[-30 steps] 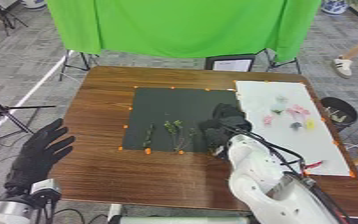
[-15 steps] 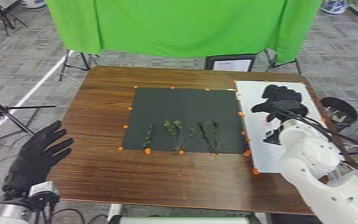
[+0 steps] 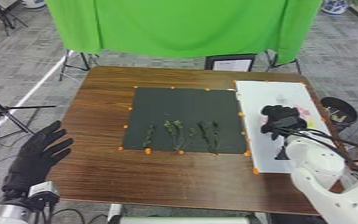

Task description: Arrange flowers

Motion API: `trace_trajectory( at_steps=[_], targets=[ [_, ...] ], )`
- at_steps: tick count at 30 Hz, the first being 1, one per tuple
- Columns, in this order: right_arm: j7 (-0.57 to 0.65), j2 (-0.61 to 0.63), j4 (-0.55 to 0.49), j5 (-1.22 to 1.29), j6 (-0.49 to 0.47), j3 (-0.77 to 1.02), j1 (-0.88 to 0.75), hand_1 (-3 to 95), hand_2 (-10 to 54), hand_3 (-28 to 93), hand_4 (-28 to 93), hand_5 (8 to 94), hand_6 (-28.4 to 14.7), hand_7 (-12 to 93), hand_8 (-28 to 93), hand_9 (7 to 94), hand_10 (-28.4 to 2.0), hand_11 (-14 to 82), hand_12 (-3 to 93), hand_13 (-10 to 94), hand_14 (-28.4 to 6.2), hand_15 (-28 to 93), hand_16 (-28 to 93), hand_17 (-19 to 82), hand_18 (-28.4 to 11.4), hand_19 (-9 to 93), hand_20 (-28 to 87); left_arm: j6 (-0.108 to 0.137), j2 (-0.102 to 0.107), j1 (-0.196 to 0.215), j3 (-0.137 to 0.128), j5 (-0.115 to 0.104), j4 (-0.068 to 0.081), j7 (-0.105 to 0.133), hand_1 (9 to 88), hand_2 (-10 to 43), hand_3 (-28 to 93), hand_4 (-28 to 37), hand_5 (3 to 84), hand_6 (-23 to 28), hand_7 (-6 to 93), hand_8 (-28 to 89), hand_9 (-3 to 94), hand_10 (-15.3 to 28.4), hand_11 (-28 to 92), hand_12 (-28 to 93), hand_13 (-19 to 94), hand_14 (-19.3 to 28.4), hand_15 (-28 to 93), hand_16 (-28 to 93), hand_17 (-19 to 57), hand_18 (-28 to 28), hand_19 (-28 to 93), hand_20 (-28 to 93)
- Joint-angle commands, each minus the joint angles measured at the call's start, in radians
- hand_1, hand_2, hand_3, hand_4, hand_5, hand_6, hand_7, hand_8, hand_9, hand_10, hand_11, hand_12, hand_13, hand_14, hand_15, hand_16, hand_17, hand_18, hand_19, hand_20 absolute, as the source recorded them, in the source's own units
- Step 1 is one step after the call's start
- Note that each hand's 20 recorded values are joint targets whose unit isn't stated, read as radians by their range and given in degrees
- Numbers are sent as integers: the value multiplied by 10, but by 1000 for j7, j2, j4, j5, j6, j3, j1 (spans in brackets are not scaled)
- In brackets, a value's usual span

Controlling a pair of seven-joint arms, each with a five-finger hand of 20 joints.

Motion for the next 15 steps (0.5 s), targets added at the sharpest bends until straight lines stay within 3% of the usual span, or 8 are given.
trace_trajectory(
  at_steps=[1,5,8,10,15],
  targets=[
    [36,17,57,-44,-16,-62,32,379,-95,924,-280,416,-19,326,-200,469,-79,181,201,480,-69,706,274,213,-189,807,573,-8,3,6,-3,-4,-2,-2,267,-36,692,-268,258,44,255,-130,227,114,217,190,202,162,331,3,-90,227,428,93],
    [53,23,86,-62,61,-93,43,474,-93,860,-282,452,0,439,-181,520,-91,269,223,579,-8,606,405,263,-170,808,529,-11,6,2,-5,-2,-2,-3,268,-34,690,-268,258,43,255,-130,227,114,217,190,202,162,331,3,-90,228,428,93],
    [46,30,92,-61,122,-100,38,553,-65,844,-282,501,7,561,-14,667,-70,198,427,686,24,538,452,320,-160,815,522,-9,6,4,-9,-4,-3,-3,268,-33,692,-267,259,43,255,-130,228,114,218,191,201,163,332,3,-90,227,428,92],
    [36,30,90,-61,128,-93,34,567,-60,834,-282,559,9,589,33,730,-67,212,474,734,19,527,454,349,-163,820,525,-9,7,5,-10,-2,-3,-4,269,-33,692,-267,259,43,256,-131,228,113,218,190,202,163,332,3,-90,227,428,93],
    [10,26,59,-20,224,-96,40,542,-95,858,-282,622,15,575,45,801,-68,203,486,788,13,507,454,379,-173,824,533,-8,12,18,-27,-4,-16,3,269,-32,693,-267,259,44,256,-131,228,114,218,190,202,163,332,3,-90,227,428,93]
  ],
)
